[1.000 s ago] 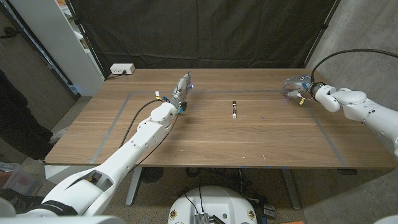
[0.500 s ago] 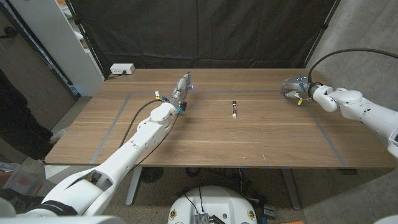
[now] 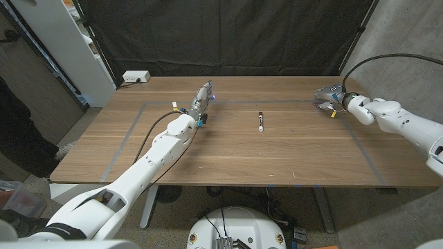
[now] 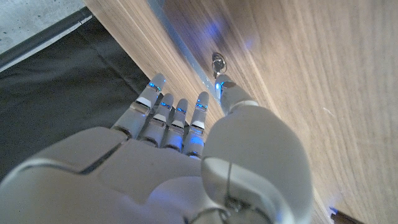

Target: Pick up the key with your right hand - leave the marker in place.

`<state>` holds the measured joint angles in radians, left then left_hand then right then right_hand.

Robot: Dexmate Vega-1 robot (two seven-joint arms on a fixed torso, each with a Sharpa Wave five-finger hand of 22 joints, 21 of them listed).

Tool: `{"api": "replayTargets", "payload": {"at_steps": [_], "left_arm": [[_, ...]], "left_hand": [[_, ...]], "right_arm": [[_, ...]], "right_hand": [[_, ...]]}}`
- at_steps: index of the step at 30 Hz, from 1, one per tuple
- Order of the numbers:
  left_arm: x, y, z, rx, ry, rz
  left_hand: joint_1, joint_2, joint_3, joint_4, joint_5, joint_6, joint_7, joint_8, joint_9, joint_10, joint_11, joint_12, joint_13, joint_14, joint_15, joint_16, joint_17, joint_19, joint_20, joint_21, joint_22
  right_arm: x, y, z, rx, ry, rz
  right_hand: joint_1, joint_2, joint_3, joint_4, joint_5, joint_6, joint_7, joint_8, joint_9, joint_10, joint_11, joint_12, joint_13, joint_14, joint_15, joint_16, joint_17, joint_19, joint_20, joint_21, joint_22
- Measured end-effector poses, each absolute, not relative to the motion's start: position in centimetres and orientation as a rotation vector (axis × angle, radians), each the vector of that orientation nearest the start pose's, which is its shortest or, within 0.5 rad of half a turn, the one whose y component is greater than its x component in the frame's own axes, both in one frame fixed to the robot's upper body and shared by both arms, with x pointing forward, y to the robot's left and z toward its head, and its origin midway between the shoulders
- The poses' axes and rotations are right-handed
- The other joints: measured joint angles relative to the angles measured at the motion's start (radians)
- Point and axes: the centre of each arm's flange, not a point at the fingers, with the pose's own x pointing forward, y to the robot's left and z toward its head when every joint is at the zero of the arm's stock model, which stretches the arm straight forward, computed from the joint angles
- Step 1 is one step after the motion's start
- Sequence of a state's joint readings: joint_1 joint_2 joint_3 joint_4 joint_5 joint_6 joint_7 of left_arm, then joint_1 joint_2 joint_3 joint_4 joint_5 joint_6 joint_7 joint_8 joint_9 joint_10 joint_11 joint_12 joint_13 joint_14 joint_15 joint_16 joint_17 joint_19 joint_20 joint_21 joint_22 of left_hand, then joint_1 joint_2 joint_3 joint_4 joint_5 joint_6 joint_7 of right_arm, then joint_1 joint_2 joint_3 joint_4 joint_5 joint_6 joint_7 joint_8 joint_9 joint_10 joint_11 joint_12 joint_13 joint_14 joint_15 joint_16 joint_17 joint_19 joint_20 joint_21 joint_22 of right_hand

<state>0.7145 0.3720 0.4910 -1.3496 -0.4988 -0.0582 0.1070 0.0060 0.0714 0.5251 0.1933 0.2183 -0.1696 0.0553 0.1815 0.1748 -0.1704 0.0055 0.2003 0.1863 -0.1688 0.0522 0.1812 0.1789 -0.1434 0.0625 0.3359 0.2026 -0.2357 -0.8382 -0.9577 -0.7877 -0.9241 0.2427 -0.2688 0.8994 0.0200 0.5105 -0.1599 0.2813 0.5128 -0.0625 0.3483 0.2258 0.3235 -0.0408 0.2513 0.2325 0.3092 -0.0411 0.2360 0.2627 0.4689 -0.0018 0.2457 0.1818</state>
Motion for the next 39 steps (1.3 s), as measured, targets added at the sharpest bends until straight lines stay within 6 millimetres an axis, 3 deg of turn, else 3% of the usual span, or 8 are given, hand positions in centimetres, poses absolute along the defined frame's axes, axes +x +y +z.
{"api": "replayTargets", "payload": {"at_steps": [10,18,27,39], "left_arm": [[67.1,17.5,0.6,0.047,-0.499,-0.249],[67.2,17.4,0.6,0.051,-0.492,-0.247],[67.4,17.3,0.8,0.058,-0.482,-0.244],[67.6,17.5,0.9,0.063,-0.463,-0.241]], "left_hand": [[-0.005,-0.005,0.0,0.0,0.0,0.0,0.0,0.0,0.0,0.0,0.0,0.0,0.0,0.0,0.0,0.0,0.0,0.0,0.0,0.0,0.0],[-0.006,-0.006,-0.008,0.0,0.0,0.0,0.0,0.0,0.0,0.0,0.0,0.0,0.0,0.0,0.0,0.0,0.0,0.0,0.0,0.0,0.0],[-0.006,-0.006,-0.008,0.0,0.0,0.0,0.0,0.0,0.0,0.0,0.0,0.0,0.0,0.0,0.0,0.0,0.0,0.0,0.0,0.0,0.0],[-0.005,-0.005,-0.015,0.001,0.0,0.0,0.0,0.0,0.0,0.0,0.0,0.0,0.0,0.0,0.0,0.0,0.0,0.0,0.0,0.0,0.0]], "right_arm": [[70.3,-45.2,4.3,-2.078,-0.383,-0.196],[70.7,-45.7,3.7,-2.083,-0.367,-0.198],[70.8,-45.8,3.4,-2.062,-0.402,-0.231],[70.8,-45.8,3.0,-2.045,-0.442,-0.274]], "right_hand": [[0.0,0.0,0.0,0.0,0.003,0.0,0.0,0.0,0.0,0.002,0.002,0.0,0.0,0.009,0.002,0.0,0.0,0.0,0.0,-0.006,0.0],[0.0,0.0,-0.003,0.003,0.008,0.04,-0.004,0.024,0.004,0.029,-0.004,0.0,0.0,0.027,-0.002,0.005,0.005,0.013,-0.002,-0.006,0.0],[0.006,-0.006,-0.03,0.008,0.015,0.135,-0.017,0.081,0.014,0.082,-0.015,0.008,0.002,0.063,-0.002,0.019,0.009,0.038,-0.013,-0.001,0.002],[0.025,-0.025,-0.039,0.0,0.038,0.219,-0.029,0.153,0.04,0.125,-0.033,0.016,0.002,0.115,-0.004,0.023,0.008,0.06,-0.013,0.0,0.002]]}}
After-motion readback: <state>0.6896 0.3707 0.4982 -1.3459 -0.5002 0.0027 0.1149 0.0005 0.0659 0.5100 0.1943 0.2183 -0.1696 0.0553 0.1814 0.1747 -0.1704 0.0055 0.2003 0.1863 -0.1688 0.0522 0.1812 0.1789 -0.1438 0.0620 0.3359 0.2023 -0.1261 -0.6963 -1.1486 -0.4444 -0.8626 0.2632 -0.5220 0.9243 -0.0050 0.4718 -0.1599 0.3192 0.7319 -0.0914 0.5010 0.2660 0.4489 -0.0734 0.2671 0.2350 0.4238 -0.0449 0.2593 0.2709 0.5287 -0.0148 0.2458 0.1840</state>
